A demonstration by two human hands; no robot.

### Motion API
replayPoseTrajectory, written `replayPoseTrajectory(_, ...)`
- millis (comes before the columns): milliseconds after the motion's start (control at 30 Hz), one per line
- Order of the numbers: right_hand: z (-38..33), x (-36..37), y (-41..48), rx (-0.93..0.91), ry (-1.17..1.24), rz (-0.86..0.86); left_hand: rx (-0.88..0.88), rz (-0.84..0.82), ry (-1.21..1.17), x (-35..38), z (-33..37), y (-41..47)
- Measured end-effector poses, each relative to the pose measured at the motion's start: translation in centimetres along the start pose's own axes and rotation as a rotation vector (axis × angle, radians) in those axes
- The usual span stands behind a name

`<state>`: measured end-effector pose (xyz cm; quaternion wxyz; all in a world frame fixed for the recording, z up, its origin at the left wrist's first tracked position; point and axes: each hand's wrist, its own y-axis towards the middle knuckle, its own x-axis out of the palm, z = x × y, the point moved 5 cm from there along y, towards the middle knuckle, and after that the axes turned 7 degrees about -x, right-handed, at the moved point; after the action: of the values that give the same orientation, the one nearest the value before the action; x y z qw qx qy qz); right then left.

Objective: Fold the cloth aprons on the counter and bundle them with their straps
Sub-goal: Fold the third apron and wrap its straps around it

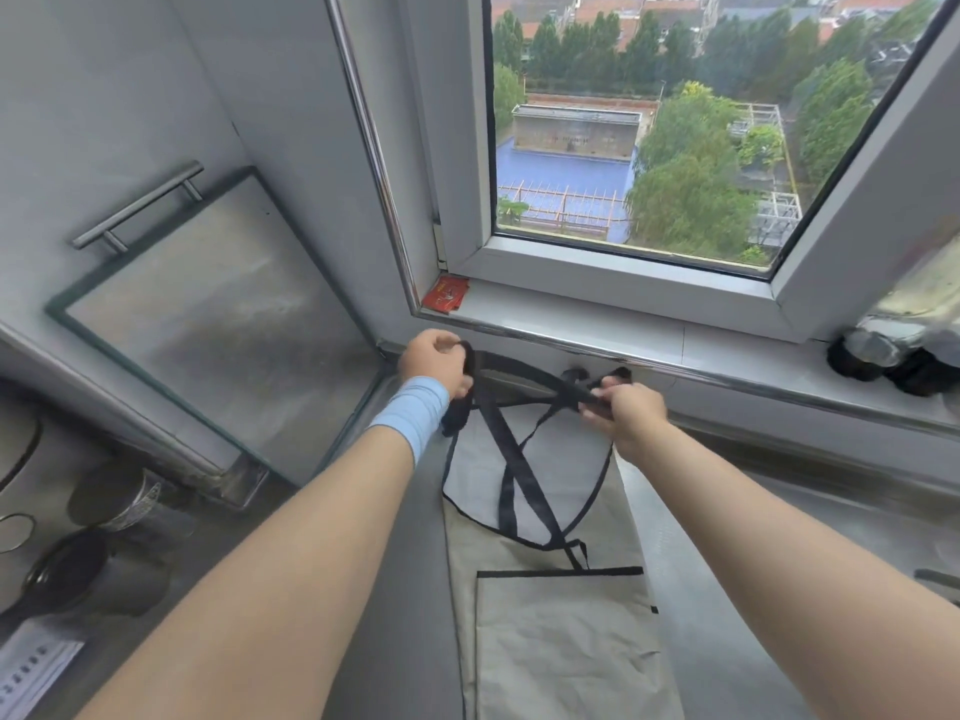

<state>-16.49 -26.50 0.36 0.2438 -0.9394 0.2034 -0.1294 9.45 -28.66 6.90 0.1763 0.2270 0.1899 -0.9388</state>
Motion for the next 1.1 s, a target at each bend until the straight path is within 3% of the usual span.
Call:
replayPoseTrajectory(67, -0.6, 0.3, 0.1, -0.067, 0.109, -0.046, -0.036, 0.040, -0.365, 0.2, -0.8, -0.4)
replayPoseTrajectory(100, -0.3, 0.2, 0.2, -0.078, 0.018, -0.078, 0.016, 0.064, -0.348, 0.5, -1.1, -0.7)
replayPoseTrajectory(200, 2.0, -1.0, 0.2, -0.080, -0.562, -0.011, 0.115, 0.061, -0.039, 1.2, -3.1, -1.6)
replayPoseTrajectory(267, 3.0, -1.9, -0.2, -0.129, -0.788, 0.076, 0.082, -0.032, 0.164, 2.3, -5.2, -2.4)
replayPoseTrajectory(333, 4.5, -2.2, -1.0, -0.214, -0.935, 0.053, 0.053, -0.157, 0.401, 3.6, -7.2, -3.5)
replayPoseTrajectory(433, 7.2, -2.0, -2.9, -0.457, -1.200, -0.133, 0.074, -0.434, 0.688, 6.3, -10.0, -5.8)
replayPoseTrajectory(500, 9.7, -1.9, -3.8, -0.600, -1.521, -0.374, 0.140, -0.559, 0.915, 7.7, -12.3, -7.3)
replayPoseTrajectory(567, 12.1, -2.7, -4.4, -0.573, -1.710, -0.575, 0.181, -0.627, 1.078, 8.2, -14.4, -8.7)
replayPoseTrajectory(633, 13.3, -3.7, -5.1, -0.540, -1.713, -0.617, 0.218, -0.644, 1.146, 8.2, -15.5, -9.7)
replayPoseTrajectory(900, 12.6, -5.5, -9.0, -0.747, -1.751, -0.403, 0.195, -0.757, 1.059, 7.5, -15.8, -12.6)
replayPoseTrajectory(1000, 11.1, -5.2, -8.6, -0.811, -1.650, -0.275, 0.214, -0.639, 0.962, 7.3, -15.0, -12.0)
replayPoseTrajectory(1100, 10.9, -4.5, -7.4, -0.736, -1.671, -0.296, 0.292, -0.436, 0.940, 7.0, -14.2, -10.6)
